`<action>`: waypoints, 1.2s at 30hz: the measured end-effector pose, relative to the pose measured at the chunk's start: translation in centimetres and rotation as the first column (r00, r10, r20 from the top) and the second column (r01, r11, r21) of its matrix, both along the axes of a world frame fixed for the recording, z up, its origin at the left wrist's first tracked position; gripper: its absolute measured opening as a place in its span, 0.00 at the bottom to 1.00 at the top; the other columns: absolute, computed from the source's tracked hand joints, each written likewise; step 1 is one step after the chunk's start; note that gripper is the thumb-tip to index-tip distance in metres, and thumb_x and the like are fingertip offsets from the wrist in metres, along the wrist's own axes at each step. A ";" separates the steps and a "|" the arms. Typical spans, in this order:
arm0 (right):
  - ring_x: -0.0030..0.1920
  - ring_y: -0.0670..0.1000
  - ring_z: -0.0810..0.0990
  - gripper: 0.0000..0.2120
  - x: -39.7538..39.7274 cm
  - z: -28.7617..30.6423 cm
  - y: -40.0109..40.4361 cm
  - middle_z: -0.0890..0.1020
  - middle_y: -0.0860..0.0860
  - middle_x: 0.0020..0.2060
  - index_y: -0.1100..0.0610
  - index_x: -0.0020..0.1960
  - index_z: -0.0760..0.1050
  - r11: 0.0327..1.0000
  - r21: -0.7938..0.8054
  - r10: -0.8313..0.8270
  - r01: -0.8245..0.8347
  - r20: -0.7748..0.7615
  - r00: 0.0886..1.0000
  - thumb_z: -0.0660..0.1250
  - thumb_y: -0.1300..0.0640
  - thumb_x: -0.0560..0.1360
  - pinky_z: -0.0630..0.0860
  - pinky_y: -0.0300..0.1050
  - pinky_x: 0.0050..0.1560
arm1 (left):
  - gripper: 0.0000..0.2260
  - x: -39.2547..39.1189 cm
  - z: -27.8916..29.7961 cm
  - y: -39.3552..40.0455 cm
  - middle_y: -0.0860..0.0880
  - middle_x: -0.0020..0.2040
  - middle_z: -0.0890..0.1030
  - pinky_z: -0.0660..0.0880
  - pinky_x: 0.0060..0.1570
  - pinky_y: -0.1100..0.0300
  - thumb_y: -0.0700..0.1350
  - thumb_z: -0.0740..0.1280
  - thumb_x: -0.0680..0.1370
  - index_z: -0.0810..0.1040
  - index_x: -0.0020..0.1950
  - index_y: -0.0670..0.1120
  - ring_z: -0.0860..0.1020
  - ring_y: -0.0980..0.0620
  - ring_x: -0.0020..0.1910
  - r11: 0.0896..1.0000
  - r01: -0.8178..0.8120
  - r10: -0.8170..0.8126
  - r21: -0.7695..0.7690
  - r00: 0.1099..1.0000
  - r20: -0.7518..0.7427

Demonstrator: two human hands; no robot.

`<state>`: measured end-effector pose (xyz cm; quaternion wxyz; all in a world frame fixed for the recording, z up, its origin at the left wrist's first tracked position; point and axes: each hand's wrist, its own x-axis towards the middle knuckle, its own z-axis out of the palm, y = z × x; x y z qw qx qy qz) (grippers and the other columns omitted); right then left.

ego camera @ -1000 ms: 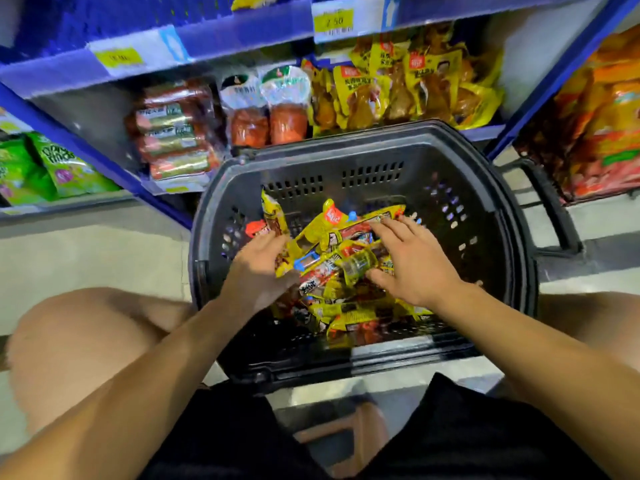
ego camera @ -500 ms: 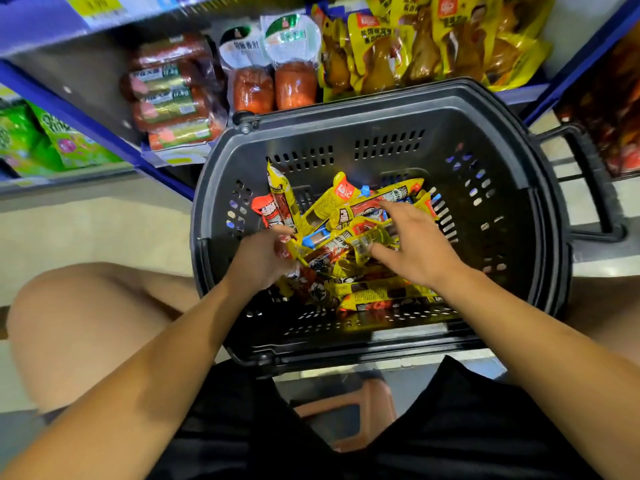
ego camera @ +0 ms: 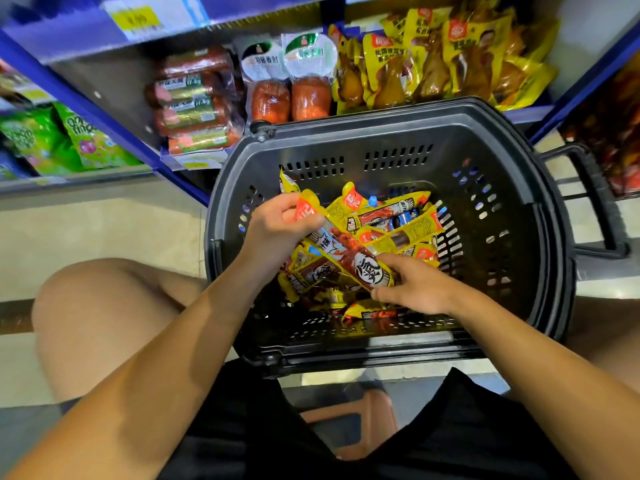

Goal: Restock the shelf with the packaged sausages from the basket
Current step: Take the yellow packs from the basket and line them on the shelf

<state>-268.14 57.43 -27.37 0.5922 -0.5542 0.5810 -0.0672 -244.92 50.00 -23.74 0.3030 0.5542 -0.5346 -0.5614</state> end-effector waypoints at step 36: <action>0.57 0.50 0.79 0.18 0.4 1.0 -1.6 0.80 0.46 0.54 0.52 0.66 0.71 0.846 -0.116 -0.521 0.521 0.028 0.853 0.68 0.54 0.78 0.75 0.50 0.61 | 0.16 2.2 -0.9 -2.5 0.52 0.36 0.75 0.72 0.38 0.64 0.53 0.74 0.72 0.70 0.43 0.45 0.73 0.63 0.30 0.890 -0.360 0.443 -0.279 0.828 0.343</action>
